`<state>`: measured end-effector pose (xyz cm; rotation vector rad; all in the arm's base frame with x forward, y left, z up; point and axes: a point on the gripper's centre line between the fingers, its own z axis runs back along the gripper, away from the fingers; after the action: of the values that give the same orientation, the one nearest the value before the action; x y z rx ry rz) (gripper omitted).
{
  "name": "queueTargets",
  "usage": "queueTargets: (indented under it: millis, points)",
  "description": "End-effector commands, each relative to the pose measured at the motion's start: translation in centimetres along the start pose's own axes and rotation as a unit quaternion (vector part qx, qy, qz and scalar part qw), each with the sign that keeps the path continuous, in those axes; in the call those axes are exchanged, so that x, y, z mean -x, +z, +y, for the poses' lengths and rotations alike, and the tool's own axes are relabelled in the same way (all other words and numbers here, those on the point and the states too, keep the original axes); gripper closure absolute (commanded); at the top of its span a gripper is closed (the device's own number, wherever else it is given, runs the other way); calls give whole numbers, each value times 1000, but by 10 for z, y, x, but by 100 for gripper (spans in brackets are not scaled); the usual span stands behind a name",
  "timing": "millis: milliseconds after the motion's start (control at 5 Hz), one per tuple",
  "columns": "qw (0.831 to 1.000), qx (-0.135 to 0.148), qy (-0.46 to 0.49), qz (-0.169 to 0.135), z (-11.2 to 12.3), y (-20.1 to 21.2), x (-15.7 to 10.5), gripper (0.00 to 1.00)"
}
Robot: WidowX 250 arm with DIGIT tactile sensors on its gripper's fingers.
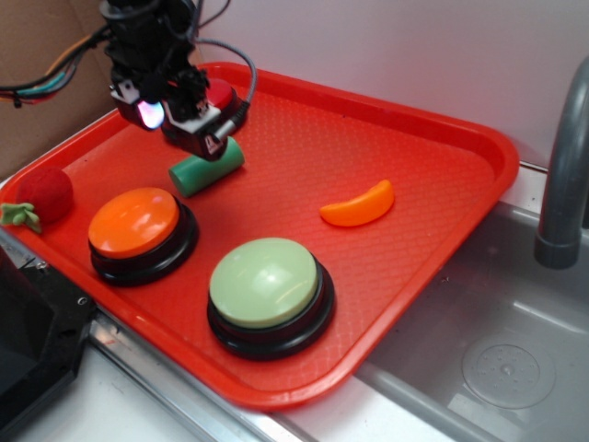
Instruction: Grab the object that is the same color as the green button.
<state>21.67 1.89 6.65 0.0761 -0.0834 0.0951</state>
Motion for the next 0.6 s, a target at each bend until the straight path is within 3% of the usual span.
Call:
queueTargets:
  millis: [0,200,400]
  points:
    - [998,-17,-62,-4,-4,-44,-9,0]
    - [998,1,-61,-7,-4,-48,-6,2]
    - [998,33,-52,-16,-2,-39,-5,100]
